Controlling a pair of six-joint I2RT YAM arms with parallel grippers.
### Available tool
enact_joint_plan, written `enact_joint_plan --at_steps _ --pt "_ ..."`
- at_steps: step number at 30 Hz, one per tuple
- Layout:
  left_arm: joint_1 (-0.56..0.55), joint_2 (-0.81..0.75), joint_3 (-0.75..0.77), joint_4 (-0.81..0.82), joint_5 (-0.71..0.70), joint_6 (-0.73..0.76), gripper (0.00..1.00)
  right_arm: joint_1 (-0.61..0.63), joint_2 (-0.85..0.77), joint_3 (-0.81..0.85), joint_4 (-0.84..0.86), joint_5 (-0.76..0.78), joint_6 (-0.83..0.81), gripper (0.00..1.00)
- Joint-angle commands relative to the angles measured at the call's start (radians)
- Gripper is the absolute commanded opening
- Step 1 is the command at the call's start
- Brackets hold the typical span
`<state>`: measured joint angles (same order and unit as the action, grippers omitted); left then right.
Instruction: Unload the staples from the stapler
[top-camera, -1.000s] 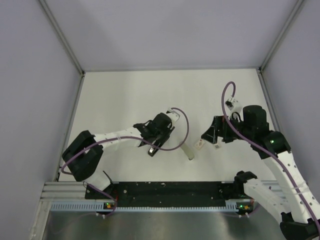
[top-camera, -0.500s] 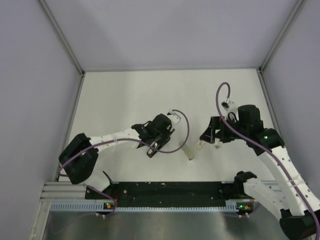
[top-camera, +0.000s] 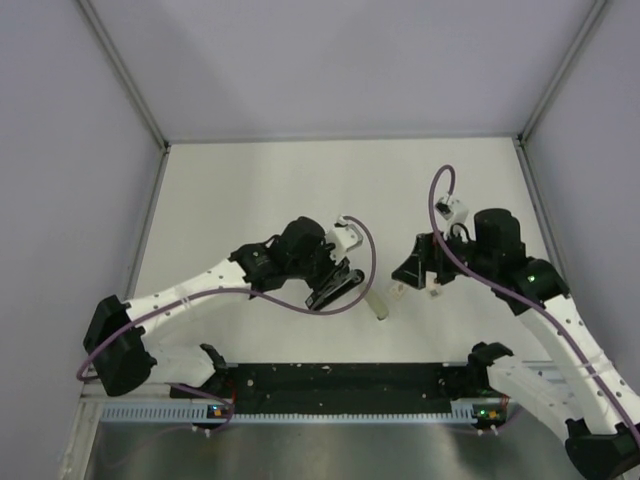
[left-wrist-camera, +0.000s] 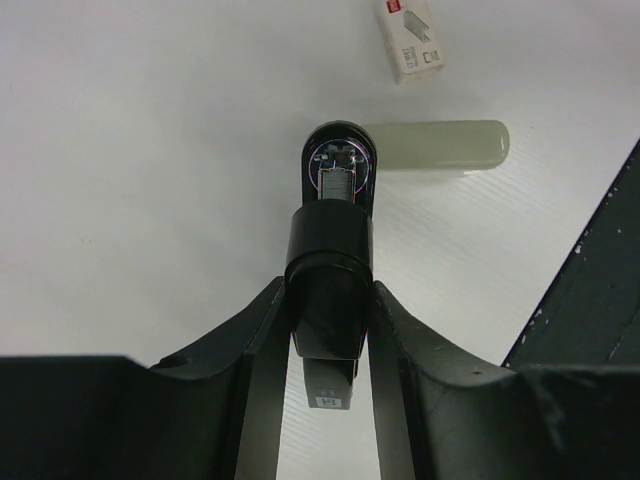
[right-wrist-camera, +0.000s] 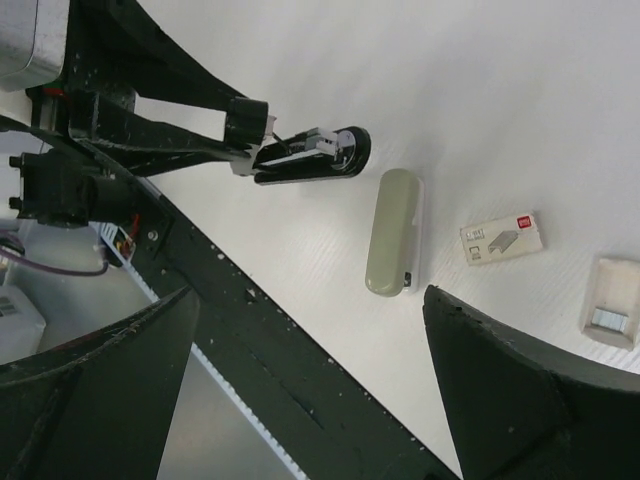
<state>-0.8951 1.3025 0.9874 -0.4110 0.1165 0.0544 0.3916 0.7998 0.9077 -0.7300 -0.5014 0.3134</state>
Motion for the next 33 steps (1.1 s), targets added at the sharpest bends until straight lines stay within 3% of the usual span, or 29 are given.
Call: enact_joint_plan --at_steps 1,9,15,20,27,33 --pt "-0.004 -0.074 0.059 -0.043 0.130 0.100 0.00 0.039 0.001 0.019 0.070 -0.022 -0.042 0.94" --pt "-0.004 -0.199 0.057 -0.109 0.386 0.203 0.00 0.275 0.013 0.017 0.135 -0.022 -0.227 0.93" --pt "-0.004 -0.273 0.086 -0.205 0.505 0.252 0.00 0.372 -0.031 -0.032 0.213 -0.101 -0.370 0.93" --pt "-0.005 -0.315 0.085 -0.230 0.519 0.266 0.00 0.414 -0.018 -0.009 0.258 -0.143 -0.389 0.93" --pt "-0.004 -0.350 0.096 -0.221 0.571 0.246 0.00 0.608 0.107 0.059 0.256 0.020 -0.402 0.91" --pt "-0.005 -0.367 0.103 -0.222 0.580 0.245 0.00 0.648 0.125 0.042 0.326 0.052 -0.379 0.90"
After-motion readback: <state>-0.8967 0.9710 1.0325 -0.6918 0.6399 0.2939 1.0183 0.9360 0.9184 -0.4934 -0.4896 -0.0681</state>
